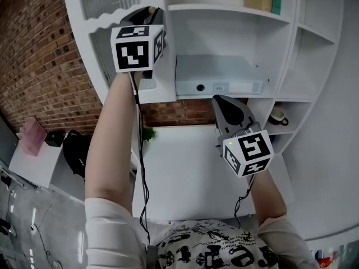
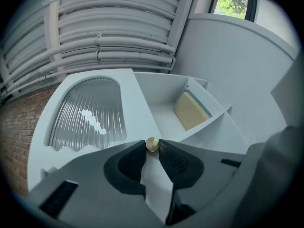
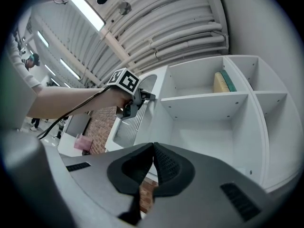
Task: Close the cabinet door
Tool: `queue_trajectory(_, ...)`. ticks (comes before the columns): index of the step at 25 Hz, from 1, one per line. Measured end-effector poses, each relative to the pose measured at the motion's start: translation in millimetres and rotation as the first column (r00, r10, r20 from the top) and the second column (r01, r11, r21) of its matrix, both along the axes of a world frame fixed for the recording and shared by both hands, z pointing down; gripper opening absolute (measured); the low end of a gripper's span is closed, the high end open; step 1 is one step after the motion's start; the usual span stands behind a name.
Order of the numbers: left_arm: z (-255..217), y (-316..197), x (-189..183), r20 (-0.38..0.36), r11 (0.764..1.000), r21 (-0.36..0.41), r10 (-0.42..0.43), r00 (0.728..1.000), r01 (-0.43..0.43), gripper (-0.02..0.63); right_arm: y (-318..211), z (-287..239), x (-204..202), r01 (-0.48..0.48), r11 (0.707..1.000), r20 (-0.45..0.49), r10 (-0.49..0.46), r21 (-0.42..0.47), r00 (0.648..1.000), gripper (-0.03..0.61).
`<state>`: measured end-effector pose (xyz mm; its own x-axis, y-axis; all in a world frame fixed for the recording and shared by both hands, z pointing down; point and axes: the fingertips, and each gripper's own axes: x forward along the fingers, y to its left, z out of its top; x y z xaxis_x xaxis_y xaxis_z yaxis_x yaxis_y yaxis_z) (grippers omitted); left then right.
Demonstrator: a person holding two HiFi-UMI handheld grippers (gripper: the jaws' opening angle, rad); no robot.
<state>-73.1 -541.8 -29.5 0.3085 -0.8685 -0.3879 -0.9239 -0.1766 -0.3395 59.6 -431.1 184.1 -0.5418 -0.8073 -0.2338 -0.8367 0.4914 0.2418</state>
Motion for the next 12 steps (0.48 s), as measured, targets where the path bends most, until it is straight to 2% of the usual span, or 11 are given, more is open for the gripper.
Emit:
queue_trajectory(4, 3, 9, -3, -0.03, 0.997, 0.002, 0.072, 0.997, -0.072, 0.098, 4, 9, -8, -0.013, 1.0, 0.007, 0.013, -0.006, 1.0, 0.015)
queue_trajectory(6, 12, 14, -7, -0.036, 0.998, 0.001, 0.061, 0.997, -0.061, 0.092, 5, 14, -9, -0.019, 1.0, 0.026, 0.019, -0.016, 0.999, 0.015)
queue_trajectory(8, 23, 16, -11, -0.052, 0.999, 0.0, 0.05, 0.997, -0.05, 0.043, 5, 20, -8, -0.024, 0.999, 0.049, 0.025, -0.032, 0.998, 0.015)
queue_trajectory(12, 53, 21, -8, -0.067, 0.99, -0.061, 0.122, 0.99, -0.126, 0.023, 8, 30, -16, -0.039, 0.998, 0.047, 0.041, -0.054, 0.998, 0.015)
